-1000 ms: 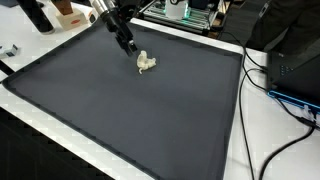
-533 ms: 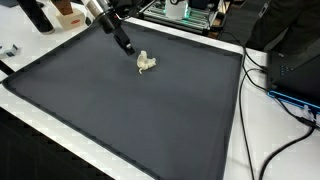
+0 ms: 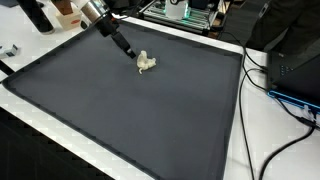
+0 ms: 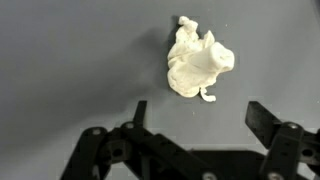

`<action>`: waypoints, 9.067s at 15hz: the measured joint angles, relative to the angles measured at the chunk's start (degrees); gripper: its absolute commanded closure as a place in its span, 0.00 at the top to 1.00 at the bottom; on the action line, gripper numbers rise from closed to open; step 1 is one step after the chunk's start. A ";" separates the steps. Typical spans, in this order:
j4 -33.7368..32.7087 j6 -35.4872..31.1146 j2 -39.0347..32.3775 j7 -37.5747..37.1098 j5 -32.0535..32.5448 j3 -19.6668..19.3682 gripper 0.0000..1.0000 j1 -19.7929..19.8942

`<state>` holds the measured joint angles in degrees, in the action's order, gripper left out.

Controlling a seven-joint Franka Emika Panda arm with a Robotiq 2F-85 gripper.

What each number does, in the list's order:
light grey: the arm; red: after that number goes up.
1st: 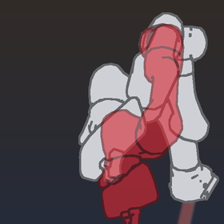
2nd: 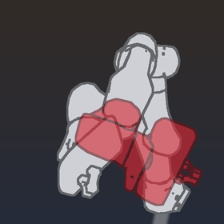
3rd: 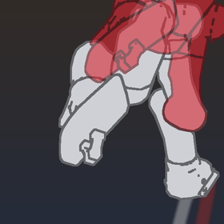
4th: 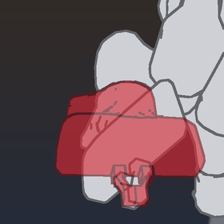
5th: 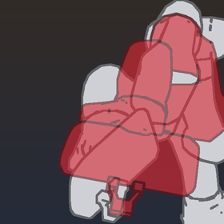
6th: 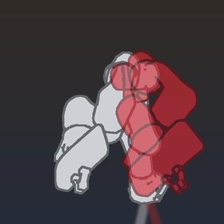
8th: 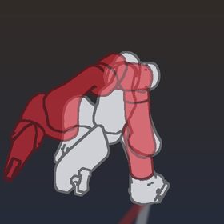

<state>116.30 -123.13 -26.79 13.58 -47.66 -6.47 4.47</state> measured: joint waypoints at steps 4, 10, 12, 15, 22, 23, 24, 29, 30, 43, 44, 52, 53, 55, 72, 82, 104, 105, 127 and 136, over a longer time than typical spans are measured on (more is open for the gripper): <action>-3.72 0.99 -1.52 -6.70 7.47 1.16 1.00 -0.30; -8.08 1.04 -2.89 -15.55 19.98 3.30 1.00 -2.43; -9.13 1.10 -3.11 -19.30 24.99 3.60 1.00 -3.93; -10.97 2.23 -3.61 -25.26 33.03 3.58 1.00 -6.62; -16.24 9.38 -5.58 -36.75 50.63 3.31 1.00 -13.42; -16.98 10.43 -5.92 -37.96 52.75 3.27 1.00 -14.40; -17.56 11.34 -6.23 -39.12 54.73 3.23 1.00 -15.35; -19.67 14.31 -7.33 -43.84 62.82 3.14 1.00 -19.43; -19.84 14.54 -7.44 -44.48 64.00 3.14 1.00 -20.10; -19.51 14.52 -7.82 -50.92 73.01 3.53 1.00 -25.33; -19.29 14.41 -7.74 -51.01 73.01 3.64 1.00 -25.39; -14.83 11.18 -5.26 -51.91 73.13 4.14 1.00 -25.55; -14.11 10.46 -4.77 -51.92 73.14 4.20 1.00 -25.55; -12.63 9.07 -3.78 -51.92 73.30 4.30 1.00 -25.55; 0.81 -4.95 6.89 -46.89 73.75 5.61 1.00 -21.88; 5.52 -10.25 14.02 -36.65 62.51 7.41 1.00 -16.41; 7.16 -10.29 14.94 -2.35 48.07 8.87 1.00 -9.28; 7.16 -10.63 13.85 0.38 48.07 9.01 1.00 -8.93; 7.05 -19.83 4.65 15.03 48.86 11.90 0.03 -5.97; 6.99 -19.83 4.67 15.87 48.94 12.28 0.61 -5.64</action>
<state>123.29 -142.96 -22.13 29.44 1.29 5.81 -1.17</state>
